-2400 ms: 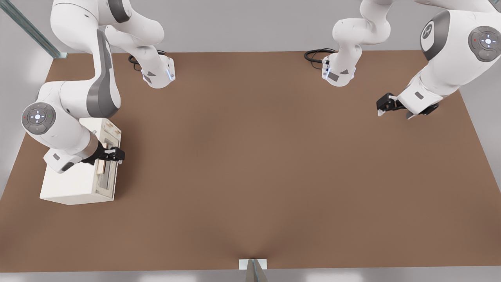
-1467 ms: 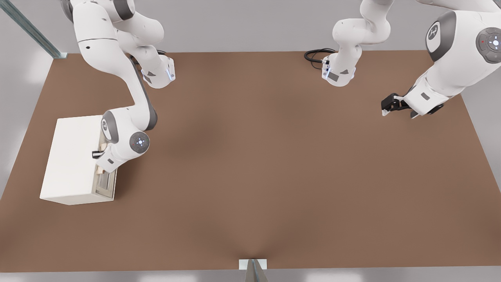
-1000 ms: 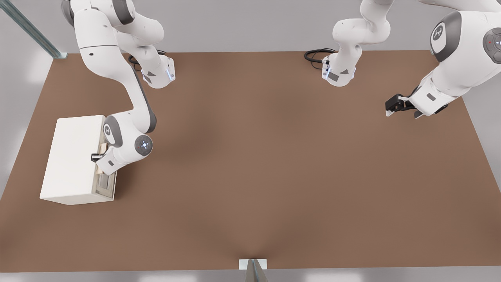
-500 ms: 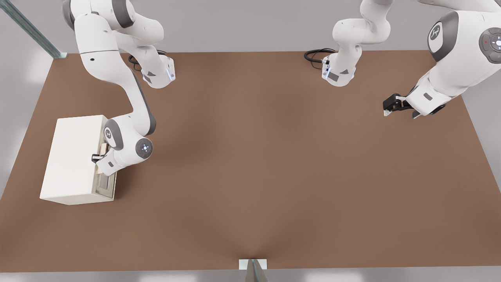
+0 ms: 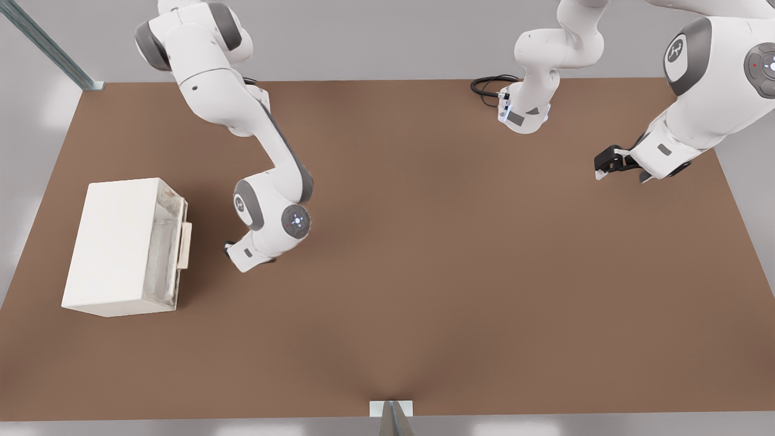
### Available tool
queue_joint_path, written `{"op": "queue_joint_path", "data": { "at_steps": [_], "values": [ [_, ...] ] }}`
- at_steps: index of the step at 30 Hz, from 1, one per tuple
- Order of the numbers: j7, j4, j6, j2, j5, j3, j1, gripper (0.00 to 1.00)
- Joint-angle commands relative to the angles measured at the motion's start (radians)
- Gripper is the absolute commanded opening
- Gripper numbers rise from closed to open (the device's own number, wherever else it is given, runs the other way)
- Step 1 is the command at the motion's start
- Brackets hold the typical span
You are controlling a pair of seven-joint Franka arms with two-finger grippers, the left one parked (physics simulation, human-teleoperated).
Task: Keep left arm still and open the oven door with right arm
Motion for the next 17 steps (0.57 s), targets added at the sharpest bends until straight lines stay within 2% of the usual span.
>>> {"op": "queue_joint_path", "data": {
  "at_steps": [1, 2, 3, 5, 7, 17],
  "values": [
    [-0.194, 0.14, -0.099, 0.002, 0.443, -0.003, -0.066, 1.0],
    [-0.369, 0.2, -0.103, -0.024, 0.523, -0.003, -0.113, 1.0],
    [-0.519, 0.215, -0.103, -0.081, 0.523, -0.014, -0.123, 1.0],
    [-0.768, 0.123, -0.096, -0.273, 0.514, -0.003, -0.29, 1.0],
    [-0.774, 0.08, -0.109, -0.374, 0.509, 0.007, -0.355, 1.0],
    [-0.757, 0.094, -0.101, -0.367, 0.498, 0.023, -0.396, 1.0]
  ]
}}
